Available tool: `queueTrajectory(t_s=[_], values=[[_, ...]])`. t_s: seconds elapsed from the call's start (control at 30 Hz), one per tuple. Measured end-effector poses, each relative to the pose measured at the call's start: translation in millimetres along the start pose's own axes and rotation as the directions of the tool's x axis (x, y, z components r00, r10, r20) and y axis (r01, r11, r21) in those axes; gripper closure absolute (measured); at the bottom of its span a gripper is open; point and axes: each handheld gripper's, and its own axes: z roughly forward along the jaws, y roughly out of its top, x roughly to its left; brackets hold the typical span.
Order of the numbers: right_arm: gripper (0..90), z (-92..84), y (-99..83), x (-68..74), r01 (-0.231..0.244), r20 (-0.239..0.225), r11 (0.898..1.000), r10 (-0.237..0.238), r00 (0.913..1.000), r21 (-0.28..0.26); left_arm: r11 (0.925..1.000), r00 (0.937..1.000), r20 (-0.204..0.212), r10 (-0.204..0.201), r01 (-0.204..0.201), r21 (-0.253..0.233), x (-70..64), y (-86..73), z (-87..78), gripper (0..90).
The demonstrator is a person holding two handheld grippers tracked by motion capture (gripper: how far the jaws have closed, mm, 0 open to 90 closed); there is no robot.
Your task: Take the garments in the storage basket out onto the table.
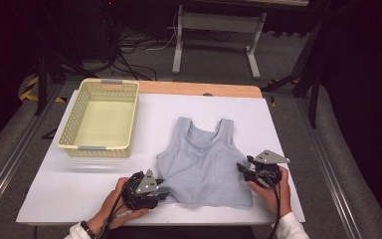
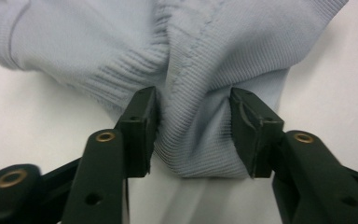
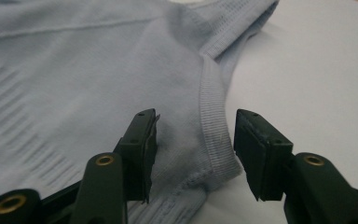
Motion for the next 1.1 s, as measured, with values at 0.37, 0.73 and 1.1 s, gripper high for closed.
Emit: queueTrajectory(t_s=[0.37, 0.73, 1.1], values=[[86.8, 5.9, -3.1, -11.3, 0.006, 0.009, 1.000, -0.006, 0.9999, -0.002, 0.9997, 0.9998, 0.005, 0.021, -0.021, -0.012, 5.3, 4.7, -10.1, 79.8], [87.8, -7.4, -0.3, -26.8, -0.072, 0.093, 0.995, 0.079, 0.9925, -0.070, 0.9879, 0.9999, -0.009, 0.008, -0.009, -0.155, 6.8, 10.9, -47.9, 81.1], [77.0, -12.2, -1.6, -24.5, -0.074, 0.113, 0.994, 0.083, 0.9901, -0.080, 0.9882, 0.9942, -0.092, -0.056, 0.042, -0.147, 12.7, 23.0, -24.6, 62.8]])
